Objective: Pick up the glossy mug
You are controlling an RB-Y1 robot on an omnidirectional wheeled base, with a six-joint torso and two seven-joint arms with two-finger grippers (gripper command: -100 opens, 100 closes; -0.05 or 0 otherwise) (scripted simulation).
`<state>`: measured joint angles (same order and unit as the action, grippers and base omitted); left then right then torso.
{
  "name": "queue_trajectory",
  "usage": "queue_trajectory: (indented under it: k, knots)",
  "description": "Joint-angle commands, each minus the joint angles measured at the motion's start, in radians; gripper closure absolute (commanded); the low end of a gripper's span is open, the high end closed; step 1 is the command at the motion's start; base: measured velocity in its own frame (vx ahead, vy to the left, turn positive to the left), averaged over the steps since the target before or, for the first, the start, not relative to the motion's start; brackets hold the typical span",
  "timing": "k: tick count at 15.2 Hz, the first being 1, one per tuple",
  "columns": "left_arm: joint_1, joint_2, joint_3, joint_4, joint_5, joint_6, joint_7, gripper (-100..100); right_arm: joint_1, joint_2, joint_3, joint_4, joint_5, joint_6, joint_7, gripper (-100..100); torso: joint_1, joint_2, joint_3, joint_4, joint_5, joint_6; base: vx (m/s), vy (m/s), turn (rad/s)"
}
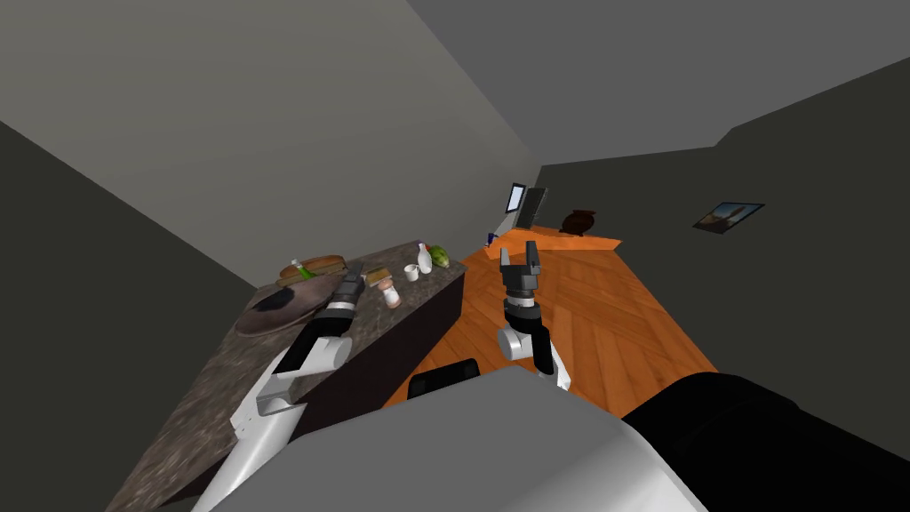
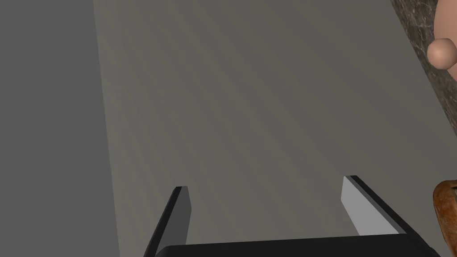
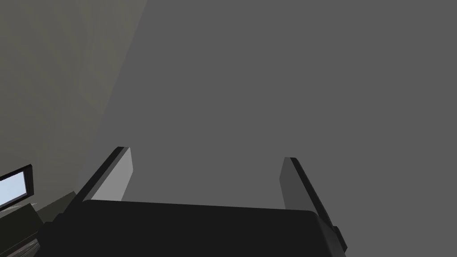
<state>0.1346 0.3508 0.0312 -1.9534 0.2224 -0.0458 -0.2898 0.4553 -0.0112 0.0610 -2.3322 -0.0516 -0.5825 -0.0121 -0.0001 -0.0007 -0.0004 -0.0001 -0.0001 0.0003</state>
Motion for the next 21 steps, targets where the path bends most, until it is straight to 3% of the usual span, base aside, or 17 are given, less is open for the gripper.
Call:
queue_trajectory:
  k: [1,2,3,5,6,9,10,13,14,17,18,21]
  knots:
    - [-0.022,0.018,0.003,0.021,0.01,0.05,-0.019,-100,0.0,0.0,0.0,0.0,0.0,0.0,0.0,0,0.0,0.0,0.0,0.0,0.0,0.0,0.005,-0.007,-0.06]
    - [-0.022,0.018,0.003,0.021,0.01,0.062,-0.019,-100,0.0,0.0,0.0,0.0,0.0,0.0,0.0,0,0.0,0.0,0.0,0.0,0.0,0.0,0.005,-0.003,-0.022]
    - [-0.059,0.044,0.009,0.052,0.025,0.09,-0.043,-100,0.0,0.0,0.0,0.0,0.0,0.0,0.0,0,0.0,0.0,0.0,0.0,0.0,0.0,0.006,-0.007,-0.062]
    - [-0.059,0.044,0.009,0.052,0.025,0.129,-0.043,-100,0.0,0.0,0.0,0.0,0.0,0.0,0.0,0,0.0,0.0,0.0,0.0,0.0,0.0,0.008,-0.007,-0.044]
    - [-0.097,0.07,0.014,0.084,0.04,0.153,-0.067,-100,0.0,0.0,0.0,0.0,0.0,0.0,0.0,0,0.0,0.0,0.0,0.0,0.0,0.0,0.01,-0.01,-0.056]
    - [-0.097,0.07,0.014,0.084,0.04,0.197,-0.067,-100,0.0,0.0,0.0,0.0,0.0,0.0,0.0,0,0.0,0.0,0.0,0.0,0.0,0.0,0.006,-0.005,-0.03]
    - [-0.135,0.095,0.019,0.118,0.056,0.232,-0.092,-100,0.0,0.0,0.0,0.0,0.0,0.0,0.0,0,0.0,0.0,0.0,0.0,0.0,0.0,0.008,-0.008,-0.057]
    - [-0.135,0.095,0.019,0.118,0.056,0.268,-0.092,-100,0.0,0.0,0.0,0.0,0.0,0.0,0.0,0,0.0,0.0,0.0,0.0,0.0,0.0,0.009,-0.005,-0.035]
    - [-0.174,0.119,0.024,0.152,0.072,0.305,-0.118,-100,0.0,0.0,0.0,0.0,0.0,0.0,0.0,0,0.0,0.0,0.0,0.0,0.0,0.0,0.01,-0.01,-0.054]
    - [-0.174,0.119,0.024,0.152,0.072,0.339,-0.118,-100,0.0,0.0,0.0,0.0,0.0,0.0,0.0,0,0.0,0.0,0.0,0.0,0.0,0.0,0.011,-0.008,-0.038]
    - [-0.212,0.143,0.028,0.186,0.088,0.377,-0.143,-100,0.0,0.0,0.0,0.0,0.0,0.0,0.0,0,0.0,0.0,0.0,0.0,0.0,0.0,0.011,-0.011,-0.054]
    - [-0.212,0.143,0.028,0.186,0.088,0.411,-0.143,-100,0.0,0.0,0.0,0.0,0.0,0.0,0.0,0,-0.001,-0.001,0.0,0.0,0.0,0.0,0.013,-0.008,-0.04]
